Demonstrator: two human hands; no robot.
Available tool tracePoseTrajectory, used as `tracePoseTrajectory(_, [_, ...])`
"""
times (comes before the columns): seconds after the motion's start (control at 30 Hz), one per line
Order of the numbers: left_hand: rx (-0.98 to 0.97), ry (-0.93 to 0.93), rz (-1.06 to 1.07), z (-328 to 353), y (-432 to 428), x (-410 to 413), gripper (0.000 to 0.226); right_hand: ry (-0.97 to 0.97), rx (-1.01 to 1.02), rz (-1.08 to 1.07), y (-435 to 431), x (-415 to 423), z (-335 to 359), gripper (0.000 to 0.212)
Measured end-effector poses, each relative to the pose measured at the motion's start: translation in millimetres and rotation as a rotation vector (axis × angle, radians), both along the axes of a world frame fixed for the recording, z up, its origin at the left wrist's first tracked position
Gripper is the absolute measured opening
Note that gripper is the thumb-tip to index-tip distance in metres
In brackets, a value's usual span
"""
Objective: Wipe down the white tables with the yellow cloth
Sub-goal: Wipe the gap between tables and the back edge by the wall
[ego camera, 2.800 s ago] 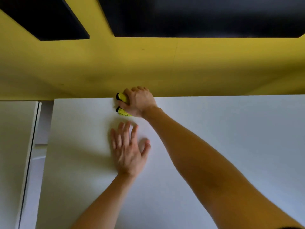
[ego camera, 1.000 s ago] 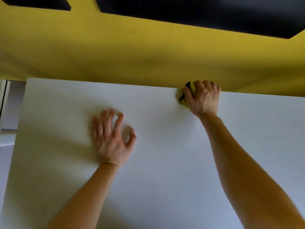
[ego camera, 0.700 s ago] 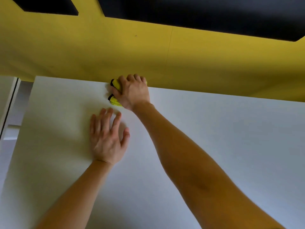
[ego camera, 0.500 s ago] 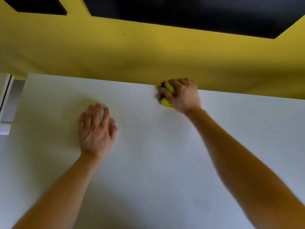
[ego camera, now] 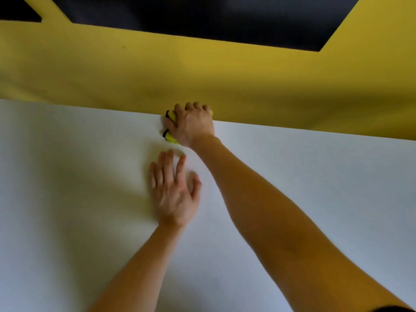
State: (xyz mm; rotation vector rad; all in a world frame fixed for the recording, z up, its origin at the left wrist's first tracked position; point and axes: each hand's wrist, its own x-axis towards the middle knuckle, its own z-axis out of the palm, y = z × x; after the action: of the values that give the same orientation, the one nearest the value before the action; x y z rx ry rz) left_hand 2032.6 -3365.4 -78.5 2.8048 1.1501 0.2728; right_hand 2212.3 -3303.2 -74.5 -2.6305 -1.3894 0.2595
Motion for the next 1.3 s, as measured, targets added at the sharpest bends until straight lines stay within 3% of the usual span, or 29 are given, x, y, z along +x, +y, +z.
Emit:
tracePoseTrajectory(0.17, [0.014,-0.02,0.015,-2,-1,1,0.057,0.023,0.219,-0.093,-99,57,-20,0.057])
tracePoseTrajectory(0.3, [0.008,-0.032,0.01,-3,-2,1,0.056,-0.129,0.148,-0.29,-248,133,-22,0.048])
tracePoseTrajectory(0.37, [0.009,-0.031,0.021,-4,0,2,0.057,-0.183,0.085,-0.373,-271,143,-21,0.05])
tracePoseTrajectory(0.47, [0.017,-0.038,0.02,-6,0,2,0.056,-0.172,0.063,-0.419,-223,115,-24,0.053])
tracePoseTrajectory(0.6, [0.031,-0.035,0.021,-5,3,3,0.057,-0.066,0.134,-0.199,-83,38,-17,0.045])
tracePoseTrajectory(0.7, [0.042,-0.013,0.022,-5,1,2,0.058,0.037,0.161,-0.098,-27,1,-8,0.045])
tracePoseTrajectory(0.77, [0.045,-0.02,0.024,-5,2,2,0.058,0.04,0.197,-0.072,-42,13,-12,0.05])
tracePoseTrajectory(0.87, [0.04,-0.034,0.021,-5,1,1,0.057,-0.013,0.263,-0.163,-130,63,-25,0.051])
tracePoseTrajectory(1.03, [0.024,-0.055,0.015,-4,1,2,0.056,-0.127,0.165,-0.389,-273,137,-21,0.057])
tracePoseTrajectory(1.13, [0.02,-0.043,0.017,-4,1,2,0.056,-0.137,0.07,-0.455,-237,114,-22,0.057])
tracePoseTrajectory(1.3, [0.019,-0.044,0.024,-3,1,2,0.056,-0.004,0.107,-0.115,-56,28,-11,0.049])
